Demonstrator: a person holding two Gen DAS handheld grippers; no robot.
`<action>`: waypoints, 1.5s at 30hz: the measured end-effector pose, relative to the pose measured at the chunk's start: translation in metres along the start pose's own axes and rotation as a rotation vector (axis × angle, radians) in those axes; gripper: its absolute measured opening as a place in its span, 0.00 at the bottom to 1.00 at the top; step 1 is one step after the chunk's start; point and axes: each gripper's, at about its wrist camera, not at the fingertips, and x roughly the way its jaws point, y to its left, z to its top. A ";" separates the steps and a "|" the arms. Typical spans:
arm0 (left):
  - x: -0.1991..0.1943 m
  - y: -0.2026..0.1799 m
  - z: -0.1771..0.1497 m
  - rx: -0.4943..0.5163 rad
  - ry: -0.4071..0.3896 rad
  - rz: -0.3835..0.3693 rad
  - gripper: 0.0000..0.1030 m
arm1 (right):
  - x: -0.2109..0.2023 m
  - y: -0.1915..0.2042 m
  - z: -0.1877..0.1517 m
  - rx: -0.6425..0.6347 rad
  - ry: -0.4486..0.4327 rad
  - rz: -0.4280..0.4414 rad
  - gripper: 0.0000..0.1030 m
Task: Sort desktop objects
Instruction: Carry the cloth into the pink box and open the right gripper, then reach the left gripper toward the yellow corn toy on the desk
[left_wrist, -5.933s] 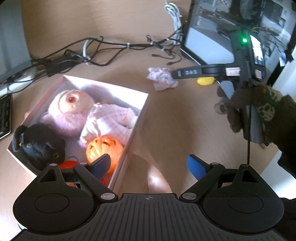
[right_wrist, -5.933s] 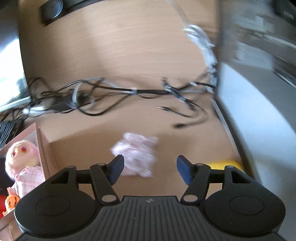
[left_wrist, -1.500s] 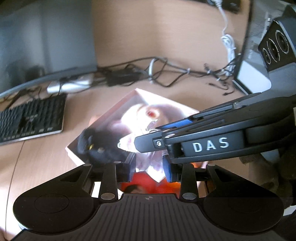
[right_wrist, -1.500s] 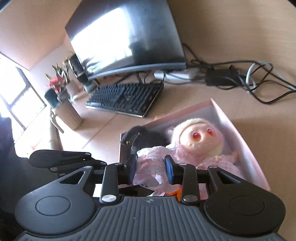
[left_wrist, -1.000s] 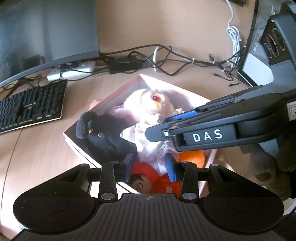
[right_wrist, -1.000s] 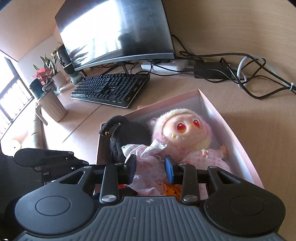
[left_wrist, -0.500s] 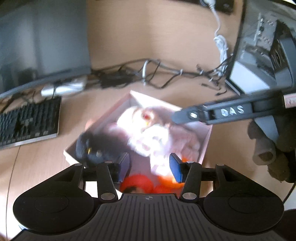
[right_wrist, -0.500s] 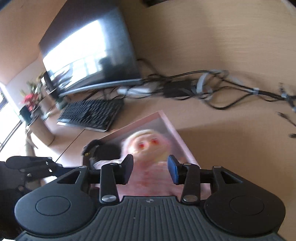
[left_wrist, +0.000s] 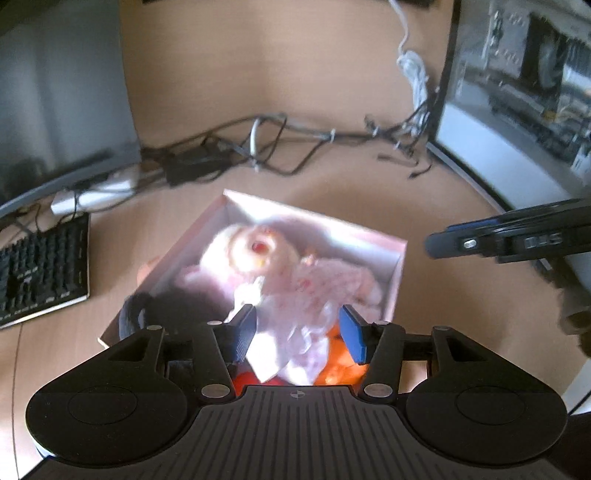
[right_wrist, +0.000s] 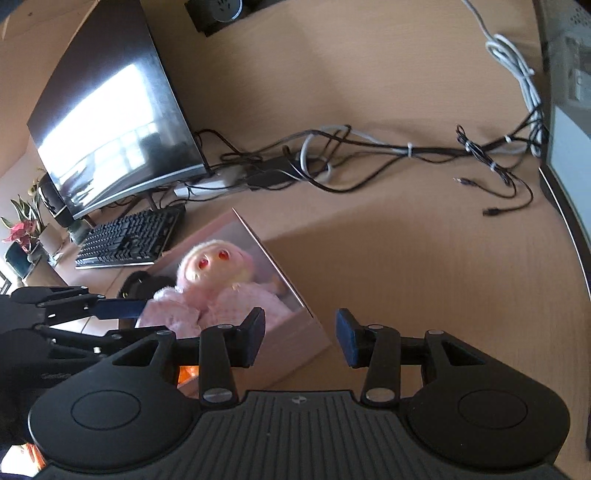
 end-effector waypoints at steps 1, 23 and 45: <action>0.004 0.001 -0.002 -0.003 0.015 0.008 0.53 | 0.000 0.000 -0.002 0.000 0.004 0.000 0.41; -0.014 -0.059 -0.010 0.248 0.020 -0.175 0.63 | -0.016 -0.029 -0.046 0.124 0.131 0.011 0.46; 0.041 -0.117 -0.027 0.470 0.188 -0.309 0.36 | -0.005 -0.037 -0.088 0.269 0.236 0.102 0.43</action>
